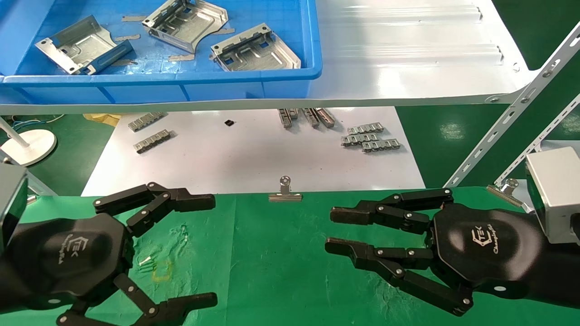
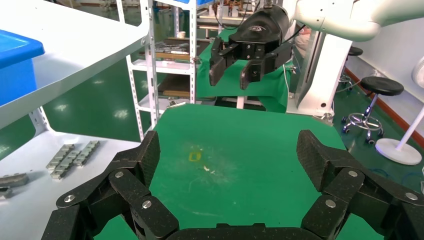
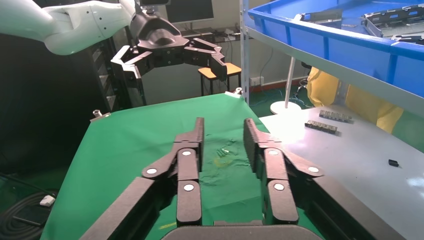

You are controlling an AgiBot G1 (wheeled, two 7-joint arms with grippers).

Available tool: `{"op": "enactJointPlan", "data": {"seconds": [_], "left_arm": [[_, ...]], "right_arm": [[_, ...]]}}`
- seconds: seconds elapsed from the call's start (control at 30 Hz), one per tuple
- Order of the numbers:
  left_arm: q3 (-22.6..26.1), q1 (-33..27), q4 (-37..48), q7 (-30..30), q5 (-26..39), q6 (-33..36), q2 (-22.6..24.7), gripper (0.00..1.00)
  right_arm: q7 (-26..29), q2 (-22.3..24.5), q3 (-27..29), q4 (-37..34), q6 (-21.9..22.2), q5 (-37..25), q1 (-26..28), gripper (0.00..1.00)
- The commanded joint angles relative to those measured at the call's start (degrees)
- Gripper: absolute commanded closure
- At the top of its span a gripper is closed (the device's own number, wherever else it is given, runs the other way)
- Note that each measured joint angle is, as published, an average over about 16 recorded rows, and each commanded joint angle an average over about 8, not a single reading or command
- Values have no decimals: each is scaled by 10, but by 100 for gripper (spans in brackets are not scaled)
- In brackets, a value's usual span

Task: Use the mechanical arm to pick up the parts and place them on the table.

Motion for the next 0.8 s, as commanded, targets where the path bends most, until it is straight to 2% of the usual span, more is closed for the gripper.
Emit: {"op": "enactJointPlan", "data": {"seconds": [0.03, 0.23, 0.4, 0.63, 0.8], "left_arm": [[1, 2, 0, -1, -1, 1, 0, 0], [-6, -35, 3, 6, 16, -12, -1, 0], [3, -128, 43, 5, 70, -33, 14, 0], [54, -306, 219, 20, 193, -55, 92, 0], [83, -404, 372, 55, 258, -86, 153, 0]], "right_arm": [[0, 0, 0, 0, 0, 0, 0, 100], [0, 0, 0, 0, 0, 0, 0, 100], [0, 0, 0, 0, 0, 0, 0, 100], [0, 0, 0, 0, 0, 0, 0, 100], [0, 0, 0, 0, 0, 0, 0, 100]]}}
